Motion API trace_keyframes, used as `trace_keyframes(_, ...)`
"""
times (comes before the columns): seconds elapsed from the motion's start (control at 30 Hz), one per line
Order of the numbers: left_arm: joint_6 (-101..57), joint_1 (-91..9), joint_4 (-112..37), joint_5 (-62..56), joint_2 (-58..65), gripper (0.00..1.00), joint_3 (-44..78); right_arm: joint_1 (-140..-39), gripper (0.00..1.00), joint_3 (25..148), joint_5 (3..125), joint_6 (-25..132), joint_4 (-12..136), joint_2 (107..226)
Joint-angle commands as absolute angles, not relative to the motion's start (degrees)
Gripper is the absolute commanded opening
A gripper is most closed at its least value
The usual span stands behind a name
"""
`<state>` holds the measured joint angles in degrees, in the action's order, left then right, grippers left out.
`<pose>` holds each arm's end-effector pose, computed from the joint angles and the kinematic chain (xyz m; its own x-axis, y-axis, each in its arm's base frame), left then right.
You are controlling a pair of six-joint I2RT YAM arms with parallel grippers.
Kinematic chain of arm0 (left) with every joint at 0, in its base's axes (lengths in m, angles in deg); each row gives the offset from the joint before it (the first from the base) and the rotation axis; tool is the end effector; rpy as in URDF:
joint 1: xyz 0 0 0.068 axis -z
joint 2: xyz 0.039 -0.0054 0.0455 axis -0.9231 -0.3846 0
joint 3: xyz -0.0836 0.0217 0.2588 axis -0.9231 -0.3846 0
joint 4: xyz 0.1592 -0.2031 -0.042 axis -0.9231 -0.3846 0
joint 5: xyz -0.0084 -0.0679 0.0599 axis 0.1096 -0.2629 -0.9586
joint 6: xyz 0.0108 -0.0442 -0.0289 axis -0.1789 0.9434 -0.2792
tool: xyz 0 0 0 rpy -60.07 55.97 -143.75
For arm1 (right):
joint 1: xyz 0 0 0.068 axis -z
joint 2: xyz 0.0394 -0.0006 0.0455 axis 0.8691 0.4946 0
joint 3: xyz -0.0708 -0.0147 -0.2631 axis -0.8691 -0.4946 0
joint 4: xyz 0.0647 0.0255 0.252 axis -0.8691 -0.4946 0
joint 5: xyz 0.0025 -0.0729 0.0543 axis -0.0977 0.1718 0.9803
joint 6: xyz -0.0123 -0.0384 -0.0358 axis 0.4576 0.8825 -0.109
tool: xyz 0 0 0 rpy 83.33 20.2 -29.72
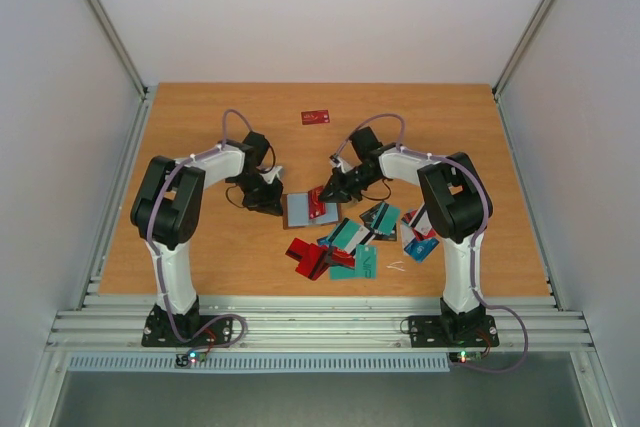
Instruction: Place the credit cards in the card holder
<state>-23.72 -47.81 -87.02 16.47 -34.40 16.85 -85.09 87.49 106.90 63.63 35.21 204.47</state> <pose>0.3254 -0.1332 0.1361 -0.9814 0.1863 0.0469 0.1435 0.8730 -0.4661 0.3534 0.1931 0.1295 -0.8232 -0.4222 -0.3796 -0.5532 0.4461 0.7036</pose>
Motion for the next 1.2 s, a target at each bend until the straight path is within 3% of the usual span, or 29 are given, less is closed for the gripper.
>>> trace_keyframes(0.0, -24.71, -47.69, -87.01, 14.62, -37.36, 0.07, 17.13, -84.79, 0.01, 86.79, 105.58, 63.06, 37.15, 204.56)
trace_keyframes(0.7, -25.10, -47.62, -89.12, 15.64, -39.09, 0.06, 19.27, -85.03, 0.01, 81.09, 108.51, 56.35, 48.10, 204.93)
trace_keyframes(1.17, -24.56, -47.66, -89.03, 15.67, -39.35, 0.06, 19.45, -86.00, 0.01, 79.25, 105.69, 57.45, 46.07, 201.45)
